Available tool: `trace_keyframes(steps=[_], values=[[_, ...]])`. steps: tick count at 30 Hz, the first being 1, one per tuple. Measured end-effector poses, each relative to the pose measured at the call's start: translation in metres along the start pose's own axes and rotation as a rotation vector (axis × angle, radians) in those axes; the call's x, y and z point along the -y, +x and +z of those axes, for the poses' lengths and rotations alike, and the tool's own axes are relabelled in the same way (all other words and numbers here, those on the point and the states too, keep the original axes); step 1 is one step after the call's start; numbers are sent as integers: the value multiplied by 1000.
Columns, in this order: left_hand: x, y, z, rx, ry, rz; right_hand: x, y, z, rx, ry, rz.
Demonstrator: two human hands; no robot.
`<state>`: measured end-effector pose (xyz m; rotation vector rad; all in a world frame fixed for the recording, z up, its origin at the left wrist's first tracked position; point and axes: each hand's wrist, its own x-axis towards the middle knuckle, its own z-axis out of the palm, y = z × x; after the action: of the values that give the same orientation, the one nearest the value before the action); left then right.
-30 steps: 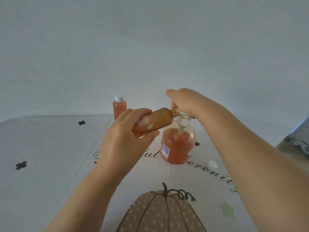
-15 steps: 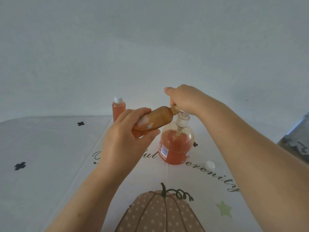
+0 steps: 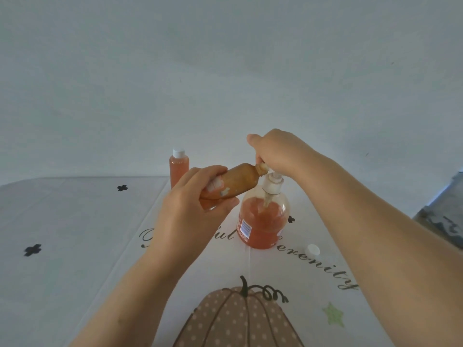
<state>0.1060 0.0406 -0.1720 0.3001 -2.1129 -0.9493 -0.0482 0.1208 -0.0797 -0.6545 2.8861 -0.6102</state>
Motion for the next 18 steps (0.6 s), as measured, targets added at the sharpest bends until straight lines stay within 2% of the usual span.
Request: trace_keyframes(steps=[6, 18], values=[[-2, 0, 0, -9, 20, 15, -2, 3, -2, 20, -27, -72], [3, -1, 3, 14, 25, -15, -11, 5, 12, 24, 54, -66]])
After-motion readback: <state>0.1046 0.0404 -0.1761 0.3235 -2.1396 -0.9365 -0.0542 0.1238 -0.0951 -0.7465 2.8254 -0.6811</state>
